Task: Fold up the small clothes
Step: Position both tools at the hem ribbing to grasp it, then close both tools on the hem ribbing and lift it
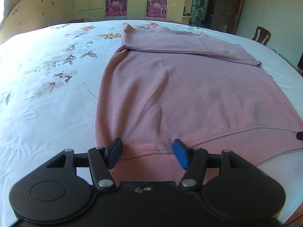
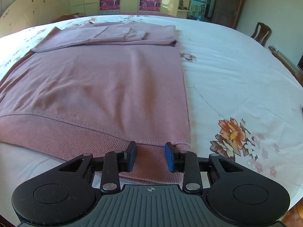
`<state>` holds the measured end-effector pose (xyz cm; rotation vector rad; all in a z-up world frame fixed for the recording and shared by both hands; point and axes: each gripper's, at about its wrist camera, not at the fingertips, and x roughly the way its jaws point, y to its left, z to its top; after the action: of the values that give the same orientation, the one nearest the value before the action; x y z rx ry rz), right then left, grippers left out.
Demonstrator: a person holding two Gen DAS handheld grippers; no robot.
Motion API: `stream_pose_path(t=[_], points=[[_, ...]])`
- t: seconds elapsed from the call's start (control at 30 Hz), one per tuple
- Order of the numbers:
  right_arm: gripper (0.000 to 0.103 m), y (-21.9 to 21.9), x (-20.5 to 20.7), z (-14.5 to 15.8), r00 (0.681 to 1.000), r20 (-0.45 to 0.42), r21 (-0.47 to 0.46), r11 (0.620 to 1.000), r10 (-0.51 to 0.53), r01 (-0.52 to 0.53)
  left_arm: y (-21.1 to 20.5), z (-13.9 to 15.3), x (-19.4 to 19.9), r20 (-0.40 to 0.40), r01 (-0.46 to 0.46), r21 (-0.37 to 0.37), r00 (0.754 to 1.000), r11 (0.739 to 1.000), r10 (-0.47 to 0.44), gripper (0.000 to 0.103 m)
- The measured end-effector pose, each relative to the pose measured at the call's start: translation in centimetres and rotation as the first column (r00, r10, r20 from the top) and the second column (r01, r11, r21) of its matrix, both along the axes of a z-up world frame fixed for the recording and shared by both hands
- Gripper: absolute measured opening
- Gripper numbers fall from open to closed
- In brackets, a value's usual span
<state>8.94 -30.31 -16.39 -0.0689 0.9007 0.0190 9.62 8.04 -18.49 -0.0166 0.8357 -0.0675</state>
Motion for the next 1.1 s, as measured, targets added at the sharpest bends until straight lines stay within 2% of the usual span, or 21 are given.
stream_pose_path(t=[0.1,0.23,0.27,0.3,0.37,0.5,0.6,0.73,0.8,0.87,0.9,1.1], points=[[0.032,0.3,-0.5,1.1,1.000,0.016,0.004,1.000,0.000,0.000,-0.1,0.9,-0.2,-0.004,-0.013,0.007,1.000,1.000,0.013,0.060],[0.033,0.1,-0.8,2.1,0.999,0.043,0.047,0.999,-0.027,0.025,0.3,2.0,-0.9,0.019,-0.070,0.025,0.997,0.997,0.069,0.080],[0.035,0.0,-0.7,2.1,0.999,0.042,0.053,0.998,-0.031,0.029,0.5,2.1,-0.9,0.023,-0.085,0.037,0.996,0.996,0.084,0.082],[0.038,0.0,-0.5,2.0,0.998,0.039,0.059,0.998,-0.040,0.038,0.7,2.1,-0.9,0.022,-0.099,0.045,0.995,0.994,0.098,0.082],[0.058,-0.7,-0.3,1.9,0.997,0.034,0.079,0.995,-0.071,0.068,1.4,1.9,-0.9,0.008,-0.126,0.046,0.992,0.991,0.126,0.082],[0.058,-2.0,0.2,1.5,0.992,0.009,0.134,0.984,-0.123,0.121,2.7,0.9,-0.7,-0.040,-0.151,0.018,0.988,0.988,0.151,0.080],[0.058,-2.8,0.4,0.8,0.987,-0.021,0.169,0.972,-0.162,0.163,3.0,0.4,-0.9,-0.046,-0.149,-0.010,0.988,0.989,0.149,0.078],[0.058,-2.9,0.5,0.5,0.983,-0.031,0.187,0.966,-0.179,0.182,3.1,0.1,-1.1,-0.043,-0.141,-0.035,0.989,0.989,0.139,0.071],[0.050,-2.7,0.3,0.5,0.984,-0.037,0.184,0.967,-0.172,0.176,3.1,0.2,-1.1,-0.047,-0.128,-0.049,0.991,0.991,0.126,0.064],[0.040,-2.5,0.2,0.6,0.985,-0.041,0.190,0.967,-0.166,0.171,2.9,0.3,-1.1,-0.055,-0.100,-0.065,0.994,0.993,0.097,0.047],[0.039,-2.3,0.1,0.6,0.986,-0.042,0.185,0.969,-0.160,0.165,2.8,0.4,-1.2,-0.060,-0.094,-0.073,0.994,0.993,0.090,0.045],[0.040,-2.0,0.1,0.2,0.987,-0.028,0.162,0.974,-0.158,0.160,2.9,0.3,-1.0,-0.072,-0.072,-0.129,0.995,0.989,0.063,0.027]])
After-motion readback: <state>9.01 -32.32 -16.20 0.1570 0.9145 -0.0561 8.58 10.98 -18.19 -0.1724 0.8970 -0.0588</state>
